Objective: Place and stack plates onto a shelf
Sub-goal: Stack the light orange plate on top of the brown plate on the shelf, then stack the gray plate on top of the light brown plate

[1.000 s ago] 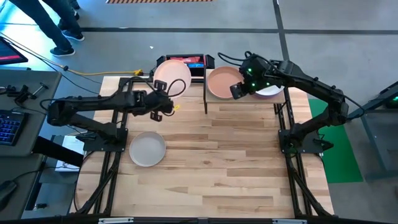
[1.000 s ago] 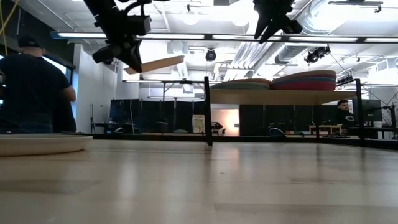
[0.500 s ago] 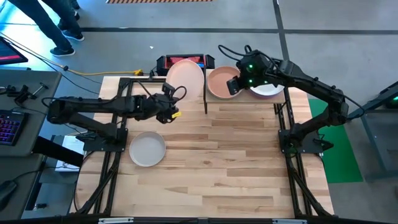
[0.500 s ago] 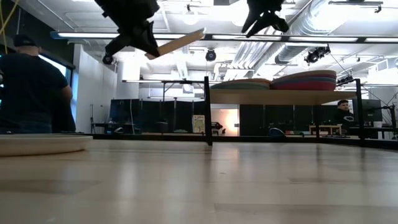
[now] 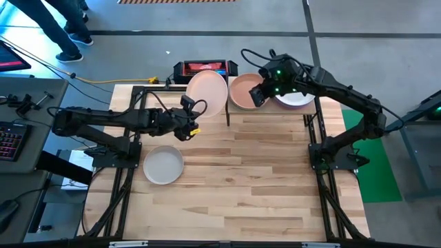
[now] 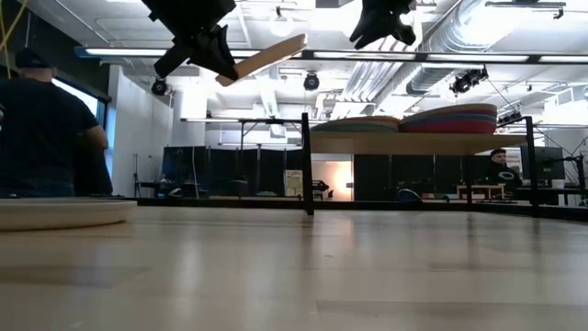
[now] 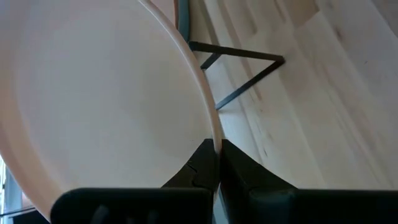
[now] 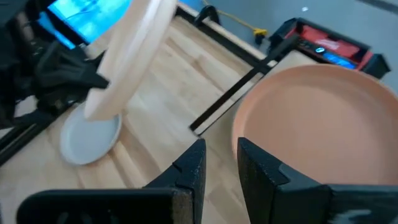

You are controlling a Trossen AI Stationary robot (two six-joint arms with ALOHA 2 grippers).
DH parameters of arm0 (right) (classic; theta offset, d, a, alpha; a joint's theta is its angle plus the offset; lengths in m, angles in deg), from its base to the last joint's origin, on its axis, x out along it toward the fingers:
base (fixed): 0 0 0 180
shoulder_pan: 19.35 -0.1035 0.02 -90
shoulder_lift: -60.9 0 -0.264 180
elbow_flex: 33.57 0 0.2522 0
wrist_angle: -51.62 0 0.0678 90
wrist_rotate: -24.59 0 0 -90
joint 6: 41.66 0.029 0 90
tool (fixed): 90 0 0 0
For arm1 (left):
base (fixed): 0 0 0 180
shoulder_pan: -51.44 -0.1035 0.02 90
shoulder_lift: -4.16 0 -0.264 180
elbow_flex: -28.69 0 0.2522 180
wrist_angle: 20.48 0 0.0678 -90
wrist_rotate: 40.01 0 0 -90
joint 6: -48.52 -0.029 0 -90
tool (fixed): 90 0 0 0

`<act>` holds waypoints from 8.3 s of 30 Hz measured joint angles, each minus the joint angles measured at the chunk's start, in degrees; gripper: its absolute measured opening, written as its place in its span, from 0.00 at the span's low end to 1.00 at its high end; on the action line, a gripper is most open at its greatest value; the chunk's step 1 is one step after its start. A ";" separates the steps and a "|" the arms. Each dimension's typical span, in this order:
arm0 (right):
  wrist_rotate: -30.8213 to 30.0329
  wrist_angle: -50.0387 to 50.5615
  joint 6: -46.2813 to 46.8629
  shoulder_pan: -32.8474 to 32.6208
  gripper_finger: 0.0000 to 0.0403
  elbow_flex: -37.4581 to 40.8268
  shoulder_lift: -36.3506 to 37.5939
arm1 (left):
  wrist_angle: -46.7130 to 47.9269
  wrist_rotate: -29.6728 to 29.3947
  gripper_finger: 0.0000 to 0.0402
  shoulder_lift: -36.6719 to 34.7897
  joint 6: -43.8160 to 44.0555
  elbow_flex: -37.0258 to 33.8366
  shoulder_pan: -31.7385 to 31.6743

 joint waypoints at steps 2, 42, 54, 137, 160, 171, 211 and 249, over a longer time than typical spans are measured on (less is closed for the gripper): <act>1.04 -0.04 0.31 -0.04 0.18 0.00 0.00 | 0.00 0.02 0.00 0.00 0.03 0.00 0.00; 11.16 6.11 2.78 0.28 0.18 0.00 -10.21 | 0.45 0.31 0.00 0.00 -5.02 0.02 0.09; 12.54 3.30 7.56 0.26 0.18 0.00 -10.16 | 3.48 1.04 0.00 0.00 -9.52 0.02 0.09; -2.45 -7.37 23.02 -6.78 0.00 -2.25 -17.18 | 7.60 2.83 0.05 5.05 -5.13 0.02 1.14; -2.34 -6.57 21.40 -1.23 0.00 -2.23 -14.38 | 7.51 -5.81 0.30 4.25 10.73 3.36 1.07; -1.10 1.32 18.02 6.98 0.00 -2.23 -9.37 | 8.21 -10.77 0.30 3.76 12.62 9.44 1.09; 12.83 14.10 4.91 26.54 0.00 -2.23 -11.70 | 23.61 -6.22 0.30 3.80 48.66 10.93 -7.37; 8.35 13.81 1.77 25.11 0.23 -2.23 -12.76 | 23.55 -6.78 0.30 3.82 49.98 10.91 -7.72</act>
